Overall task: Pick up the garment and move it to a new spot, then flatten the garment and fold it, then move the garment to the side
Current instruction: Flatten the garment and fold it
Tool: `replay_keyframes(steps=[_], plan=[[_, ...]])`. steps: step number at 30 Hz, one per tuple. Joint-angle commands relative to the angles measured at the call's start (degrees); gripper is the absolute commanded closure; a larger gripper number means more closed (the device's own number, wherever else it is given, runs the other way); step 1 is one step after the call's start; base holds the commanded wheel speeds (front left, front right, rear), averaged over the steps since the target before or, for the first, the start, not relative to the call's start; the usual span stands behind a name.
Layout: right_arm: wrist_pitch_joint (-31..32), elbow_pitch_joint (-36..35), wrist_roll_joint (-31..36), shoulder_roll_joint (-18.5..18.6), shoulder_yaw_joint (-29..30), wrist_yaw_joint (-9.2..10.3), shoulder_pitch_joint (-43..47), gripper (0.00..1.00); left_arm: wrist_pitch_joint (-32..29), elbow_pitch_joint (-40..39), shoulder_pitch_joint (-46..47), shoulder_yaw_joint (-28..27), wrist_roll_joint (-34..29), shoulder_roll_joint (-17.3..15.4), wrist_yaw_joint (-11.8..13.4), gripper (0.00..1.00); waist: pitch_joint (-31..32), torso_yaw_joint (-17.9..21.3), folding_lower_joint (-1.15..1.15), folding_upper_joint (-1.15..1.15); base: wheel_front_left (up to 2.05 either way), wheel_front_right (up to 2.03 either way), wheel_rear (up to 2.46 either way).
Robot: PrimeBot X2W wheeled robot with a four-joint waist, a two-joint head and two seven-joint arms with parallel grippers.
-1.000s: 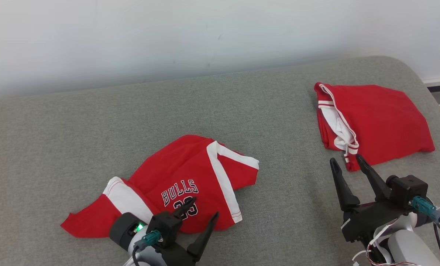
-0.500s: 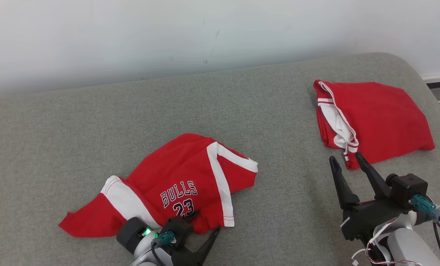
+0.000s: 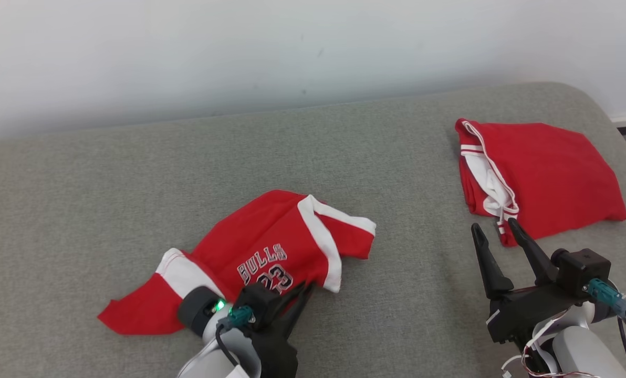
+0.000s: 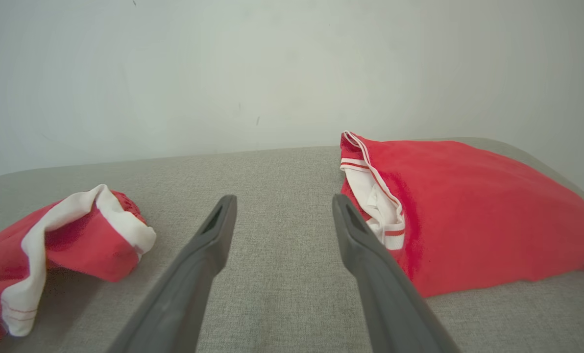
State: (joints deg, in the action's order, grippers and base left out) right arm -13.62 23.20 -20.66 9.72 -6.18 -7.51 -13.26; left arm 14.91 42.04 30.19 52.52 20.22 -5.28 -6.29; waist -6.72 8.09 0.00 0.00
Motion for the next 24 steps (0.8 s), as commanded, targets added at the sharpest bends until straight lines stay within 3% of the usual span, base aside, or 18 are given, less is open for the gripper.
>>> replay_keyframes(steps=[1,9,17,24], plan=[[-0.29,0.05,-0.01,0.09,0.15,0.04,0.55,0.0,0.36,-2.48,0.26,-0.91,0.82,-0.55,0.29,1.0,0.45,-0.92,0.0,0.0,0.0,0.0,0.0],[-0.28,0.52,-0.54,-0.09,-0.27,0.05,1.35,0.0,0.38,-16.78,-2.2,-3.76,0.97,-4.44,1.8,1.0,2.0,-3.96,0.0,0.0,0.0,0.0,0.0],[-0.41,1.1,-0.74,-0.2,-0.54,0.05,2.06,0.0,-3.16,-31.11,-5.71,-7.91,2.91,-11.2,6.28,1.0,3.39,-7.48,0.0,0.0,0.0,0.0,0.0],[-0.27,1.48,-0.9,-0.18,-1.03,0.05,2.02,0.0,-3.55,-35.37,-9.4,-13.33,5.59,-16.75,10.26,1.0,4.09,-9.22,0.0,0.0,0.0,0.0,0.0]])
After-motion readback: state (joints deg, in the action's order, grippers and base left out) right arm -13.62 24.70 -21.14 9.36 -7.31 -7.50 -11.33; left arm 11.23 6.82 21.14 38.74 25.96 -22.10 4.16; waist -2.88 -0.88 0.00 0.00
